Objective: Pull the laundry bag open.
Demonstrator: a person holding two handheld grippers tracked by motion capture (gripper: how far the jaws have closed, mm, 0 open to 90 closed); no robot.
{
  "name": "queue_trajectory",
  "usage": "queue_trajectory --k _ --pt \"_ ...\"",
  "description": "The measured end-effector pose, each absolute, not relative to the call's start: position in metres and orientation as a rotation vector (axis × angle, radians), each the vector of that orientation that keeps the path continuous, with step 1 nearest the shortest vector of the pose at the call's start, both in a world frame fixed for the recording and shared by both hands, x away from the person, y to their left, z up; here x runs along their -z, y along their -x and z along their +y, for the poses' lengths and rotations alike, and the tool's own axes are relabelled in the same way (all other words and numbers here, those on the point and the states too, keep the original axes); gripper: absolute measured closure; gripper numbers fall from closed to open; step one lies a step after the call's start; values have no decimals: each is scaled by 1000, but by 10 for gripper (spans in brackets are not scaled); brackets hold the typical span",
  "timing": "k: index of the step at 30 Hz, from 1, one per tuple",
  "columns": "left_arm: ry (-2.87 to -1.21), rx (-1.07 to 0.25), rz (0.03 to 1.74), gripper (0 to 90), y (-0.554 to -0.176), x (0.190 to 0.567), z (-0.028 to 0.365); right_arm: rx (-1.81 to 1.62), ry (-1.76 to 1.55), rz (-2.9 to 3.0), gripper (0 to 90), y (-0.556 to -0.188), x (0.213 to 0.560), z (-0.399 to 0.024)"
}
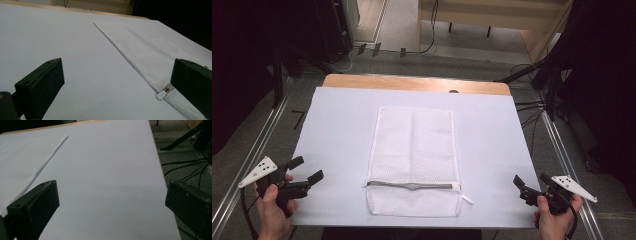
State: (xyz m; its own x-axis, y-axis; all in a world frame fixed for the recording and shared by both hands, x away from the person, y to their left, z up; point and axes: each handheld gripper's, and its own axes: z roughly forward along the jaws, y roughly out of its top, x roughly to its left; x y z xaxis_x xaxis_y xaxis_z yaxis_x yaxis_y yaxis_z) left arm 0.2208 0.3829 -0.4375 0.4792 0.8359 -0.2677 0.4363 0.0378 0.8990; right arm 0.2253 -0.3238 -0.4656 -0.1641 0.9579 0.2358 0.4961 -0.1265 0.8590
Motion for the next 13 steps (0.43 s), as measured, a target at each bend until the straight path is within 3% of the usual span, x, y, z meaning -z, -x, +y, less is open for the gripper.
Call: queue_trajectory --k 13 --pt "-1657 -451 1132 0 -225 441 373 -1212 -1590 1679 0 -225 466 -319"
